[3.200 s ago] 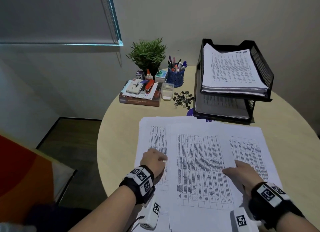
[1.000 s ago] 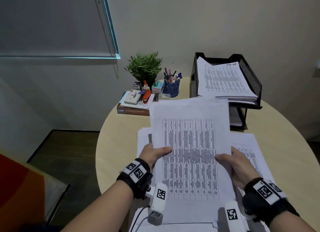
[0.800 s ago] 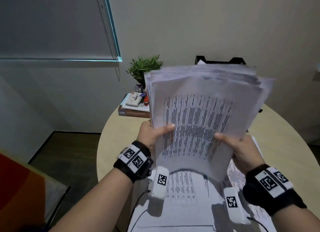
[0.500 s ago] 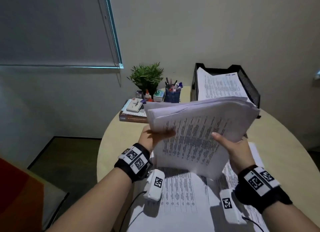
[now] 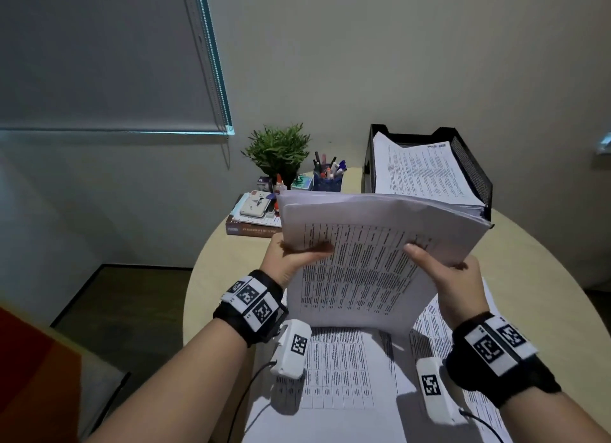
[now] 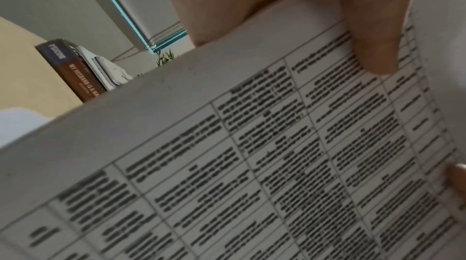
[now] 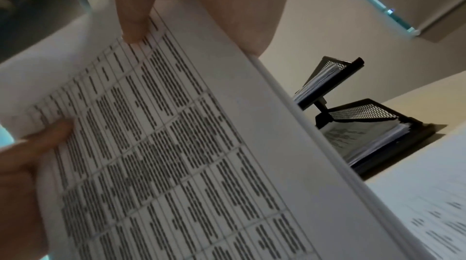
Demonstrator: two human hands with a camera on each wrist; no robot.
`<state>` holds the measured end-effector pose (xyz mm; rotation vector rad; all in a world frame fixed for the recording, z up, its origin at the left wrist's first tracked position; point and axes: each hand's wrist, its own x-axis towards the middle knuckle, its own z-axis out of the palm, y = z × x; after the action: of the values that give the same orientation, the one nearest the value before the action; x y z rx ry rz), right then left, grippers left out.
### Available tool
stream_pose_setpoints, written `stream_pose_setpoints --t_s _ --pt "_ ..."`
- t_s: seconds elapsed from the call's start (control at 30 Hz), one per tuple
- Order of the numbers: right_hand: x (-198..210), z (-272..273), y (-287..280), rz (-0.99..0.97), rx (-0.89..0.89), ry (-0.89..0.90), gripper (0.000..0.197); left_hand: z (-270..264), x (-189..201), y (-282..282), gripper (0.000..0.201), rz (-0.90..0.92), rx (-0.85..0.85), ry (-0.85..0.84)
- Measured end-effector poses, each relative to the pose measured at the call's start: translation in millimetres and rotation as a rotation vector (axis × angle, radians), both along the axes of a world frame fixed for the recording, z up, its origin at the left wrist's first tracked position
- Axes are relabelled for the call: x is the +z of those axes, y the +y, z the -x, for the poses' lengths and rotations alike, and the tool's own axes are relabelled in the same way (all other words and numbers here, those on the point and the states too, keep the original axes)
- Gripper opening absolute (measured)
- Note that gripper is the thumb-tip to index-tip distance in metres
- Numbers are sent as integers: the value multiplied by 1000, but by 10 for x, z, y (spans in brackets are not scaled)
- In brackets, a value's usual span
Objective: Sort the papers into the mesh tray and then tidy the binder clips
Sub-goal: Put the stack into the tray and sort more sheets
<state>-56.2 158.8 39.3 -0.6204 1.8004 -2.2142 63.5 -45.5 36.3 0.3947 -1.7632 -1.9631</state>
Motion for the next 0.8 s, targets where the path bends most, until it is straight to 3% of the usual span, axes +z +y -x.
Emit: stream_pose_setpoints --t_s 0.07,0.27,0.43,0.57,0.67,0.73,0.77,0.8 --pt "-5 3 -6 22 -4 1 25 14 -20 -18 52 -11 -3 -2" --pt "-189 -51 -119 -79 18 -79 25 25 -99 60 37 -73 76 -83" --pt "-133 29 -114 -16 -9 -82 28 53 -29 19 46 -71 73 -6" --pt "-400 -41 -128 -173 7 -199 29 30 -275 72 38 -98 93 -226" --pt "-481 -63 -143 -182 -5 -239 25 39 -403 103 70 -172 164 -280" --pt "-460 -64 -121 -169 -18 -240 22 48 -390 120 81 -172 169 -300" --pt "-467 -70 -100 -164 -21 -243 22 63 -452 95 75 -186 171 -314" --pt "-499 -79 -78 -167 -18 -250 22 44 -459 110 56 -168 180 -337"
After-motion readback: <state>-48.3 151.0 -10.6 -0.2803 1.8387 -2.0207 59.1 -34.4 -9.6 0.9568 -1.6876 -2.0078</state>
